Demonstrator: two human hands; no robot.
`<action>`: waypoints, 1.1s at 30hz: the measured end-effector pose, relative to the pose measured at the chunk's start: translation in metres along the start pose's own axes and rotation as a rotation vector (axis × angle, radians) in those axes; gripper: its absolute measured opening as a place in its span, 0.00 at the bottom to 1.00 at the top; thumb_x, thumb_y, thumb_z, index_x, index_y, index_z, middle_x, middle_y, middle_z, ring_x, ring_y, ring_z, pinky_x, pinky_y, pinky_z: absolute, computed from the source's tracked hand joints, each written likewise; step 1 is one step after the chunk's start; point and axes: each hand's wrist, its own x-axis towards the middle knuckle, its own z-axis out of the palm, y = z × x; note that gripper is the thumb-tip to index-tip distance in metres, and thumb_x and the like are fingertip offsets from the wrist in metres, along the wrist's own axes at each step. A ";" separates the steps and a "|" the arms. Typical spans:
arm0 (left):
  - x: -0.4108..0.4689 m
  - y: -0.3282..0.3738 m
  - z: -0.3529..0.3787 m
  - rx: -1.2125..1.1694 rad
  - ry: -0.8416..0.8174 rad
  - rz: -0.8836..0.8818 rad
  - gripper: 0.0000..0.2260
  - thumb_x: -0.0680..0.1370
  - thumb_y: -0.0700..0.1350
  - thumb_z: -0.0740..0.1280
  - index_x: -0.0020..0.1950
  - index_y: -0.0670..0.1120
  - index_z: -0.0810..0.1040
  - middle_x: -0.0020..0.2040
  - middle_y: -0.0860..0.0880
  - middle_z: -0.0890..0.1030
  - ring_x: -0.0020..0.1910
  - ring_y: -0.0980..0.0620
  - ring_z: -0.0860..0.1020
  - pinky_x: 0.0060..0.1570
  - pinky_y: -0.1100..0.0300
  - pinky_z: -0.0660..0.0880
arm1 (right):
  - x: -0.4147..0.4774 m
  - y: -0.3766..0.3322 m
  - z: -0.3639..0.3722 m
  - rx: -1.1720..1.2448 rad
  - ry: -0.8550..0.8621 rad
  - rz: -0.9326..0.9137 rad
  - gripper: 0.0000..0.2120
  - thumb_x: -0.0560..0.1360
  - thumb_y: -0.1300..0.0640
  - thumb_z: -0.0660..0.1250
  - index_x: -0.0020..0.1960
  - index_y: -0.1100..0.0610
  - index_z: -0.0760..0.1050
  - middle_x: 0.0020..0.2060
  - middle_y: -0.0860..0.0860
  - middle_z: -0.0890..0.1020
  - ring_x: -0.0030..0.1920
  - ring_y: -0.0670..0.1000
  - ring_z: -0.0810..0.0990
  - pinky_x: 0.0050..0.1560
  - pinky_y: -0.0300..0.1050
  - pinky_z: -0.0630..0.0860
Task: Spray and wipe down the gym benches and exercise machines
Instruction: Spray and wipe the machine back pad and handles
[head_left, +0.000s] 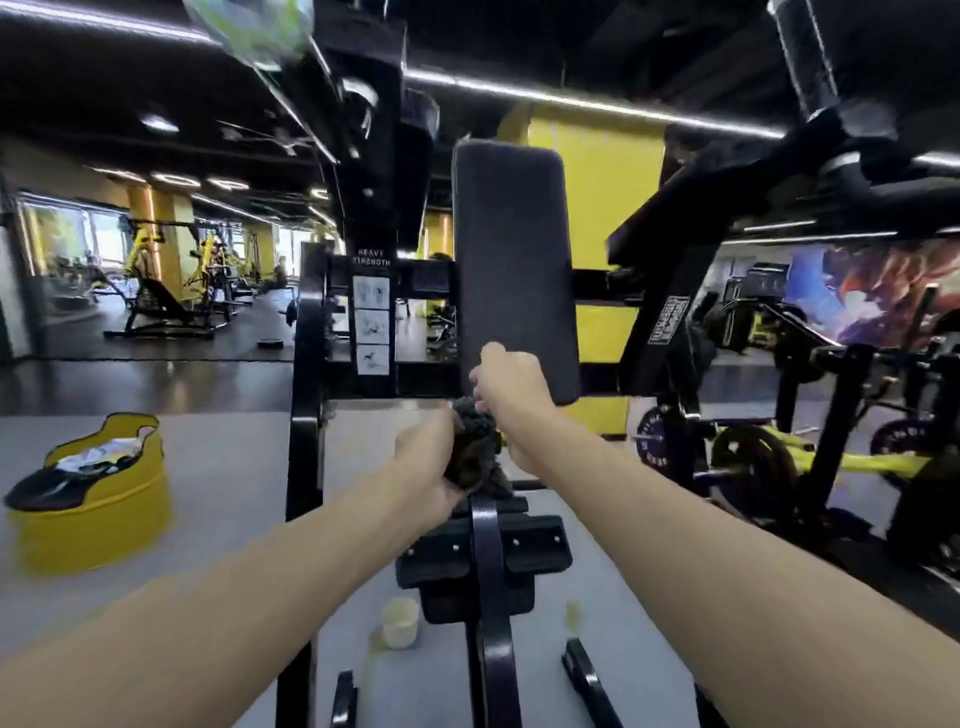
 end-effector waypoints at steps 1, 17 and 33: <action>0.013 -0.020 0.005 0.020 0.018 -0.014 0.09 0.76 0.39 0.61 0.50 0.41 0.79 0.49 0.38 0.82 0.39 0.42 0.80 0.32 0.56 0.77 | 0.010 0.031 -0.004 -0.035 -0.009 0.048 0.18 0.76 0.48 0.54 0.48 0.61 0.75 0.44 0.57 0.80 0.40 0.57 0.74 0.41 0.48 0.69; 0.115 -0.479 -0.100 0.493 0.437 -0.434 0.09 0.79 0.49 0.70 0.41 0.47 0.81 0.43 0.43 0.84 0.45 0.40 0.83 0.48 0.42 0.82 | -0.053 0.618 -0.029 -0.541 -0.620 0.805 0.09 0.80 0.58 0.62 0.41 0.58 0.67 0.38 0.53 0.72 0.35 0.52 0.71 0.36 0.42 0.69; 0.067 -0.618 -0.158 0.921 0.324 -0.560 0.03 0.79 0.43 0.68 0.48 0.46 0.81 0.41 0.51 0.80 0.38 0.56 0.76 0.43 0.59 0.75 | -0.162 0.761 -0.020 -0.512 -0.566 1.164 0.12 0.81 0.57 0.61 0.59 0.64 0.74 0.45 0.57 0.76 0.44 0.61 0.83 0.43 0.57 0.84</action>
